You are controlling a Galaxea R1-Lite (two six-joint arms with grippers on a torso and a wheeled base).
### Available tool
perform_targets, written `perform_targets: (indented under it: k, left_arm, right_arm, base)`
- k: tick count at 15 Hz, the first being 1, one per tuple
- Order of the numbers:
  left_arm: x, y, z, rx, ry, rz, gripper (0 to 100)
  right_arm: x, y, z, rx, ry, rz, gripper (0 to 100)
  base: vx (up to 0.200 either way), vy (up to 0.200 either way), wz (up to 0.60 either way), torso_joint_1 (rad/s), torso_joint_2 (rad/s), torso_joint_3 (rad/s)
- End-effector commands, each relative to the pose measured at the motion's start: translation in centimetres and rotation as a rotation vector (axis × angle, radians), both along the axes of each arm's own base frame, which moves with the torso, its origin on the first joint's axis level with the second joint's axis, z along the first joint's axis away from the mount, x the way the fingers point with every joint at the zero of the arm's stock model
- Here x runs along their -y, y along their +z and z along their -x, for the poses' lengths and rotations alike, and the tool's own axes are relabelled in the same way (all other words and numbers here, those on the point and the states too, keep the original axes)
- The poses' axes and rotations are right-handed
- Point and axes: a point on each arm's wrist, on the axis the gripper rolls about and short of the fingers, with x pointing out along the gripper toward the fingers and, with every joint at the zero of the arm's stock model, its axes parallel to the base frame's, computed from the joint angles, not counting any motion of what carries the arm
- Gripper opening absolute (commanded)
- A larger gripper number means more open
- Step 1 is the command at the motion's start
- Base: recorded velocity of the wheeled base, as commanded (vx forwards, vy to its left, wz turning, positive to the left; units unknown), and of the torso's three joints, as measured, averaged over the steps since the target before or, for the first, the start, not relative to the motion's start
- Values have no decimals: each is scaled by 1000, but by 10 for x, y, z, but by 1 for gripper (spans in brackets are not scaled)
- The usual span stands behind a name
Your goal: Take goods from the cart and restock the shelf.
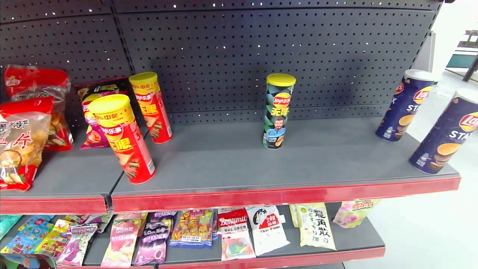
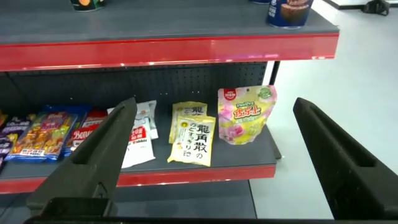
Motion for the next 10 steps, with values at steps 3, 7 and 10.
perform_targets:
  k: [3, 7, 10]
  left_arm:
    - [0, -4, 5, 21, -3, -16, 0]
    - [0, -7, 7, 18, -3, -22, 0]
    - [-1, -12, 12, 4, -3, -24, 0]
  right_arm:
    - [0, 0, 0, 0, 0, 1, 100]
    - [0, 0, 0, 0, 0, 1, 100]
    - [0, 0, 0, 0, 0, 1, 100]
  base:
    - [0, 0, 0, 25, -53, -35]
    - [0, 0, 0, 148, -347, -197]
    - [0, 0, 0, 162, -355, -196]
